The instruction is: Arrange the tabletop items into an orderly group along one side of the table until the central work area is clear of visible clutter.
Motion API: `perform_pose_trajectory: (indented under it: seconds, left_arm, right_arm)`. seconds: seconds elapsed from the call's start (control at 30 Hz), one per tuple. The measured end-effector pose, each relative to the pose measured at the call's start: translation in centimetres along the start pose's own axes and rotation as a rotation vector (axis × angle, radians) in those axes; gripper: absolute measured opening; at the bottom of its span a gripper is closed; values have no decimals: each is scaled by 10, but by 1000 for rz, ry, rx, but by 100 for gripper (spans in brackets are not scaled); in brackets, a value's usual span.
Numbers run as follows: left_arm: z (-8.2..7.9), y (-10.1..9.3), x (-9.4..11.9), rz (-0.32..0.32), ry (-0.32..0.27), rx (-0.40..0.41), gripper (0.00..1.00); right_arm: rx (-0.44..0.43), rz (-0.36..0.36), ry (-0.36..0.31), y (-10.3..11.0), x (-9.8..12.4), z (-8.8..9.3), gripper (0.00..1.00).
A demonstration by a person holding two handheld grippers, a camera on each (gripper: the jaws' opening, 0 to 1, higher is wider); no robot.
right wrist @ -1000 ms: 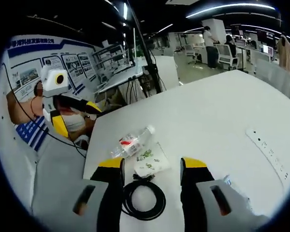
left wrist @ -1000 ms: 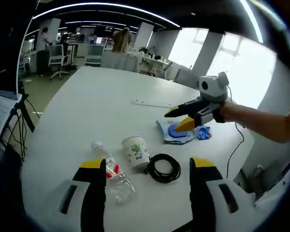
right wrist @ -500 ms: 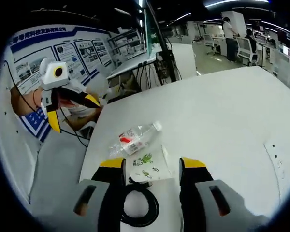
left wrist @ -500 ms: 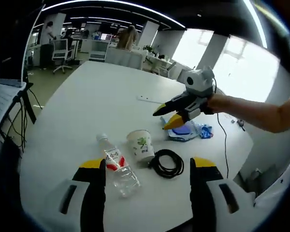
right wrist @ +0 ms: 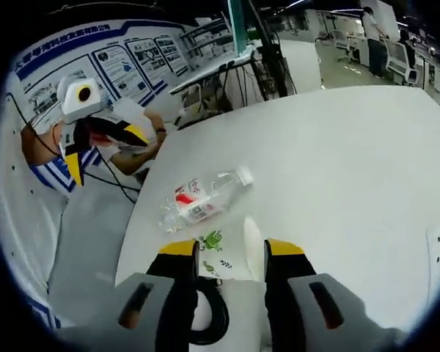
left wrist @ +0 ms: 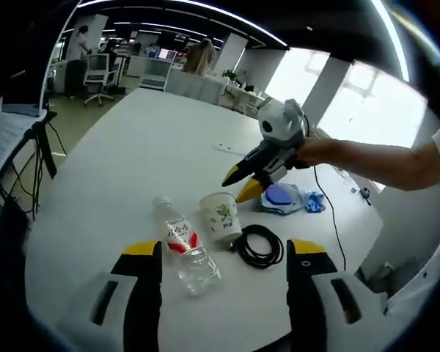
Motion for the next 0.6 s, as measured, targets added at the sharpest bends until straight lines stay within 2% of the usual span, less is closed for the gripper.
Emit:
perform_pose_trajectory:
  seconds: [0.4, 0.6]
  left_arm:
    - [6, 1, -2, 9, -12, 19, 69]
    - [7, 1, -5, 12, -17, 27, 68]
  right_arm:
    - [-59, -131, 81, -3, -13, 5, 27]
    - [-67, -175, 110, 3, -14, 6, 16]
Point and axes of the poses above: the point that each gripper's makers call its tool centre point, and the gripper's own axes: x roughly backward along the fingers, y roughly to its left, z roughly out of its underside, the point moved 2 cm from there along x, roughly backward along the fingers, and after that the axes turned 10 degrees about -x, right-handed, at the moved point
